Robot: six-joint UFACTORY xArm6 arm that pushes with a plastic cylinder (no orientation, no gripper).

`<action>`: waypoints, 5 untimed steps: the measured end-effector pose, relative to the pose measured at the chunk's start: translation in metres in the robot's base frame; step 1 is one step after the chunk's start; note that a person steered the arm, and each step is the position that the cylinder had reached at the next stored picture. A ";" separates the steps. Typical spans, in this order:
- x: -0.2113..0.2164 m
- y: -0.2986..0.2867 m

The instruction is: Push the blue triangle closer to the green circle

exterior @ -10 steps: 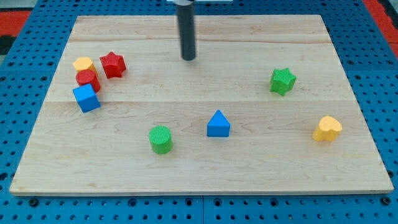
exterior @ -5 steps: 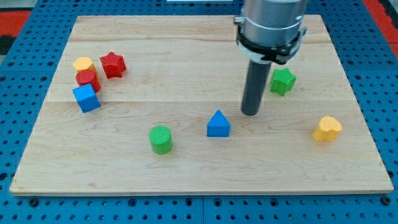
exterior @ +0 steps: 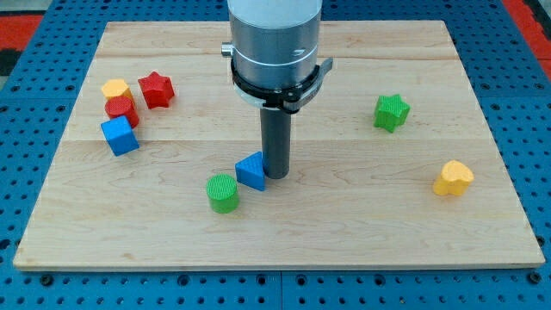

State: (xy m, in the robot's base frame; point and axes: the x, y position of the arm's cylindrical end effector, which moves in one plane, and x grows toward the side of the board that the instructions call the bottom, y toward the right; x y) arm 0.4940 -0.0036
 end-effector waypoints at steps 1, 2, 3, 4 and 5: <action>0.023 0.000; 0.042 -0.010; 0.036 -0.051; 0.031 -0.038; 0.037 -0.029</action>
State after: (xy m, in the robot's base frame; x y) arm 0.5311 -0.0323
